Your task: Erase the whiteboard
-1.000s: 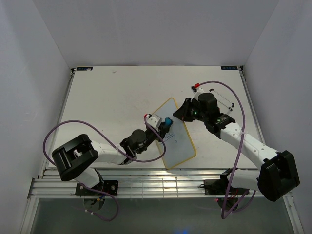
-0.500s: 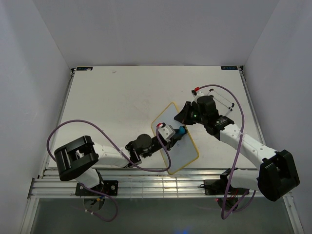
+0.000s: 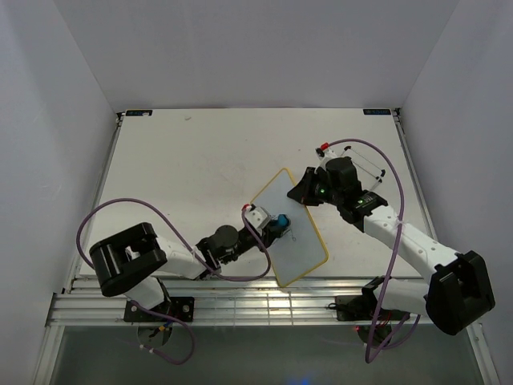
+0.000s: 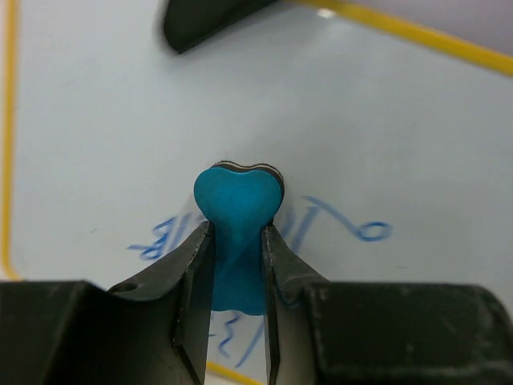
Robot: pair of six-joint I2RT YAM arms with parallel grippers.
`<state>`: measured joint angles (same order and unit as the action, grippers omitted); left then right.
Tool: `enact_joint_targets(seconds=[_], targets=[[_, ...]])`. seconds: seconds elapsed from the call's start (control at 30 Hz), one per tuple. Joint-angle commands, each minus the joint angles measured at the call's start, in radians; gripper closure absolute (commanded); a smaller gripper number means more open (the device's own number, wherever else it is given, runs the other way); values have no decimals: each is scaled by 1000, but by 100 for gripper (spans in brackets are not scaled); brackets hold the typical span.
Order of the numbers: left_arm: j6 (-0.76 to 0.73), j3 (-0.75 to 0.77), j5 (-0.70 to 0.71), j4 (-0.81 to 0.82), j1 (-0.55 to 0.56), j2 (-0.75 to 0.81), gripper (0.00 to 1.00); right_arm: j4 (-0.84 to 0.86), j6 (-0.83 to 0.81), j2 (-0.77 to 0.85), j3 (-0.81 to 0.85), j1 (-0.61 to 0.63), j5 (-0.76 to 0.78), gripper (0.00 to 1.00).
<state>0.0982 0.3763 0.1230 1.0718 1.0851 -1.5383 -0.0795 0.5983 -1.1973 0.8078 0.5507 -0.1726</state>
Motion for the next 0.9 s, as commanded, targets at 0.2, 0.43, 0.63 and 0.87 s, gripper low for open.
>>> enact_joint_targets(seconds=[0.2,0.43,0.63,0.87], targets=[[255,10,21,-45,-241,-72,100,115,32,107,-10,5,-117,92],[242,125,-60,-49,-289,-157,100,129,46,99,-41,5,-195,92],[259,113,-112,78,-220,-180,100,179,73,119,-68,-18,-168,92],[238,0,-108,329,-81,-207,100,211,135,105,-30,-60,-163,92]])
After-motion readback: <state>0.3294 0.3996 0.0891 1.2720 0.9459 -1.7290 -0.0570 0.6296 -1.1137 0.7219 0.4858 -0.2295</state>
